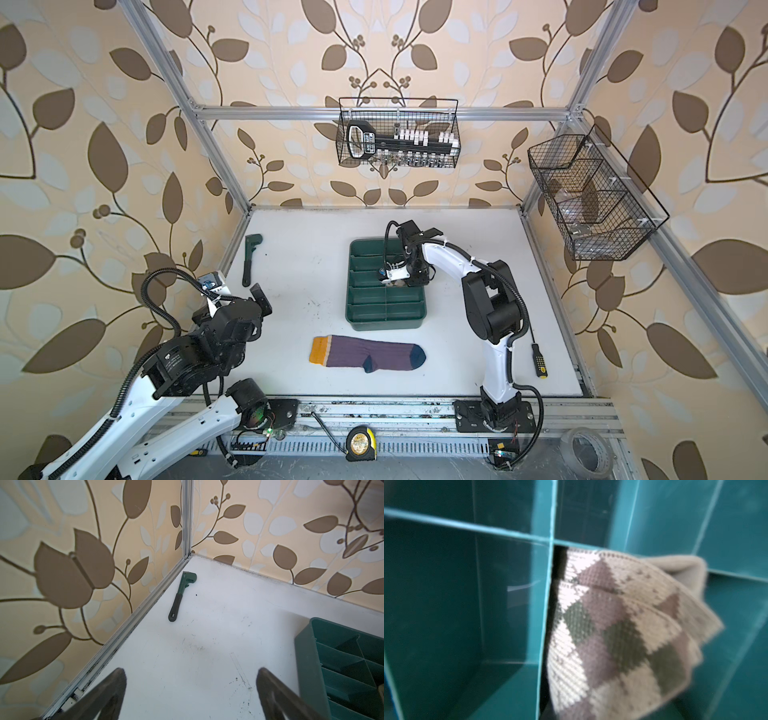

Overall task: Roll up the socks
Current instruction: 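Carry the argyle roll with the right gripper over the green tray, then lower the argyle roll into a tray compartment and open the right gripper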

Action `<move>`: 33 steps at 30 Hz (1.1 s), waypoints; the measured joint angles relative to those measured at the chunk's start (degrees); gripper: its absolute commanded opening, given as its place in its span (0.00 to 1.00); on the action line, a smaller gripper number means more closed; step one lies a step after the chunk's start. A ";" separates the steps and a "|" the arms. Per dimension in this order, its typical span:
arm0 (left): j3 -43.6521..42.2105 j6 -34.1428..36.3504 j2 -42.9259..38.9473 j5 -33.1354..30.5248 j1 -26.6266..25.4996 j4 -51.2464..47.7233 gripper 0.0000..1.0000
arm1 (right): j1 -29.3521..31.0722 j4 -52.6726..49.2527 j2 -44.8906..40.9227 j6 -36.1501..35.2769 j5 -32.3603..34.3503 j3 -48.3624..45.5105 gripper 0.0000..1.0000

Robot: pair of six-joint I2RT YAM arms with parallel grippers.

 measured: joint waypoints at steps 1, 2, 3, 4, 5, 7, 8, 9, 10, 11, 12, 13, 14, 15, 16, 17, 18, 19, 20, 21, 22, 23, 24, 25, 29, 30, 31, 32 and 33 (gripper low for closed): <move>-0.04 0.00 0.11 0.17 0.00 -0.02 0.99 | 0.04 -0.68 0.74 0.50 0.00 0.76 0.00; -0.04 -0.02 0.31 0.52 0.00 0.00 0.99 | 0.09 -1.25 1.49 1.03 0.02 1.40 0.00; -0.07 -0.02 0.61 0.98 0.00 0.00 0.99 | 0.15 -1.68 2.19 1.49 0.24 1.95 0.00; -0.09 -0.04 1.05 1.29 0.00 -0.02 0.99 | 0.24 -1.95 2.99 2.08 0.66 2.47 0.00; -0.09 -0.04 1.62 1.57 0.00 -0.02 0.99 | 0.42 -2.12 3.82 2.60 1.20 2.89 0.00; -0.09 -0.09 2.91 2.34 0.00 -0.02 0.99 | 0.92 -2.40 5.62 3.93 2.10 3.87 0.00; -0.09 -0.20 3.61 2.71 0.00 -0.04 0.99 | 1.18 -2.69 6.47 4.46 2.99 4.57 0.00; -0.09 -0.26 4.26 2.93 0.00 -0.02 0.99 | 1.29 -3.26 6.97 4.87 3.48 5.27 0.00; -0.09 -0.33 4.96 3.08 0.00 -0.04 0.99 | 1.36 -3.76 7.34 5.29 3.93 5.97 0.00; -0.09 -0.44 5.62 3.26 0.00 -0.02 0.99 | 1.46 -3.89 7.78 5.64 4.24 6.58 0.00; -0.09 -0.48 6.10 3.54 0.00 0.00 0.99 | 1.55 -3.89 8.13 5.90 4.52 7.10 0.00; -0.09 -0.55 6.56 3.87 0.00 0.00 0.99 | 1.57 -3.87 8.50 6.16 4.90 7.63 0.00; -0.09 -0.63 6.93 4.09 0.00 -0.02 0.99 | 1.64 -3.87 8.76 6.40 5.22 8.02 0.00; -0.09 -0.68 7.19 4.20 0.00 0.00 0.99 | 1.70 -3.82 8.90 6.67 5.55 8.22 0.00; -0.09 -0.70 7.43 4.26 0.00 0.02 0.99 | 1.81 -3.76 8.92 6.95 5.95 8.28 0.03; -0.09 -0.72 7.52 4.31 0.00 0.02 0.99 | 1.99 -3.72 8.92 7.17 6.38 8.28 0.12; -0.09 -0.70 7.67 4.35 0.00 0.04 0.99 | 2.12 -3.67 8.92 7.23 6.84 8.28 0.22; -0.09 -0.70 7.74 4.39 0.00 0.11 0.99 | 2.36 -3.48 8.85 7.34 7.56 8.26 0.28; -0.09 -0.70 7.74 4.42 0.00 0.22 0.99 | 2.64 -2.64 8.81 7.19 8.68 8.28 0.33; -0.09 -0.70 7.74 4.44 0.00 0.35 0.99 | 2.89 -2.29 8.70 7.28 9.40 8.28 0.37; -0.09 -0.68 7.74 4.44 0.00 0.55 0.99 | 3.19 -2.21 8.55 7.61 9.94 8.28 0.41; -0.09 -0.68 7.74 4.46 0.00 0.68 0.99 | 3.48 -2.12 8.20 7.72 10.93 8.26 0.42; -0.09 -0.68 7.74 4.46 0.00 0.81 0.99 | 3.78 -2.27 7.80 7.85 11.47 8.26 0.43; -0.09 -0.68 7.74 4.48 0.00 1.01 0.99 | 3.98 -2.45 7.41 7.82 11.93 8.26 0.44; -0.09 -0.68 7.65 4.52 0.00 1.16 0.99 | 4.55 -2.36 6.29 7.23 12.90 7.87 0.52; -0.09 -0.68 7.54 4.52 0.00 1.20 0.99 | 4.63 -2.23 5.86 7.04 12.96 7.58 0.54; -0.09 -0.68 7.39 4.52 0.00 1.31 0.99 | 4.74 -2.19 5.22 6.64 12.92 7.34 0.57; -0.09 -0.68 7.32 4.52 0.00 1.42 0.99 | 4.85 -2.23 4.50 6.34 12.90 7.13 0.60; -0.09 -0.66 7.28 4.52 0.00 1.51 0.99 | 4.98 -2.27 3.78 6.08 12.92 6.97 0.62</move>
